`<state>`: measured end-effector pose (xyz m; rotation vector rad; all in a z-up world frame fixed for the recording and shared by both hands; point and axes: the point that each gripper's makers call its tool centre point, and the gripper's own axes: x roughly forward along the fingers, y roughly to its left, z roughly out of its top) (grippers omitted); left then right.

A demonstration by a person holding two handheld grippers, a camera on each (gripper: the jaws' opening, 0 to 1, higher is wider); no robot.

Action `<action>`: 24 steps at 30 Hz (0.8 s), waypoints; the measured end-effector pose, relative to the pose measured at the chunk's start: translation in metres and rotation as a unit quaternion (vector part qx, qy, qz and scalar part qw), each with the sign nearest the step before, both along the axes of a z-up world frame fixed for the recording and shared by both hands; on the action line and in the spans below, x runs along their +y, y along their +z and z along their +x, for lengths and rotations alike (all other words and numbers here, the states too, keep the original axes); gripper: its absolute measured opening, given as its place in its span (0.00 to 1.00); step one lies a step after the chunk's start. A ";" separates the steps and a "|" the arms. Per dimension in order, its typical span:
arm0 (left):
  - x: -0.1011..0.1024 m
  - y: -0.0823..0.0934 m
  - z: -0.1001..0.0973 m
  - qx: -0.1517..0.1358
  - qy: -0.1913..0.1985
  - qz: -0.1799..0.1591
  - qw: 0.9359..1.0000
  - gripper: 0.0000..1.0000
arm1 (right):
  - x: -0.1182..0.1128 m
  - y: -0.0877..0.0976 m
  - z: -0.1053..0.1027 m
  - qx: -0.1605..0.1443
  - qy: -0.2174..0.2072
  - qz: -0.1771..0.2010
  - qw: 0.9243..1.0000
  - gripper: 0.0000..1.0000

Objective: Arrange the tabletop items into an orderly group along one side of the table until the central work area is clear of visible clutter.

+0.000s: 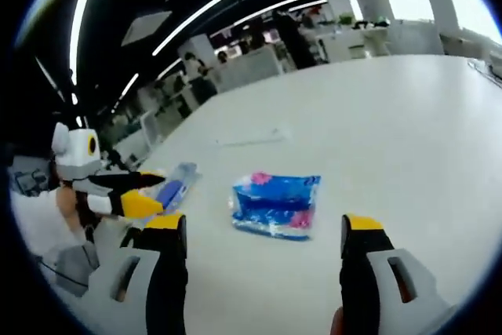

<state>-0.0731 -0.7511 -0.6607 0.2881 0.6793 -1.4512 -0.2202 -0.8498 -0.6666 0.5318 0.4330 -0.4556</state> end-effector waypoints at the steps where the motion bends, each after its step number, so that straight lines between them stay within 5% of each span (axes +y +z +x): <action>1: 0.003 0.003 0.001 -0.002 0.002 -0.002 1.000 0.79 | 0.002 0.002 -0.001 -0.003 0.000 0.000 1.000 0.79; 9: 0.034 0.029 0.002 -0.025 0.000 -0.027 0.999 0.78 | 0.024 0.019 -0.016 -0.009 0.003 0.000 1.000 0.79; 12: 0.043 0.034 0.002 -0.034 0.000 -0.030 0.999 0.78 | 0.030 0.024 -0.028 0.014 0.013 -0.028 0.999 0.78; 18: 0.062 0.050 0.009 -0.028 0.039 -0.053 0.997 0.78 | 0.047 0.032 -0.040 0.018 0.024 -0.034 0.999 0.78; 24: 0.081 0.045 0.018 -0.030 0.068 -0.047 0.996 0.77 | 0.054 0.033 -0.050 0.031 0.022 -0.043 0.998 0.76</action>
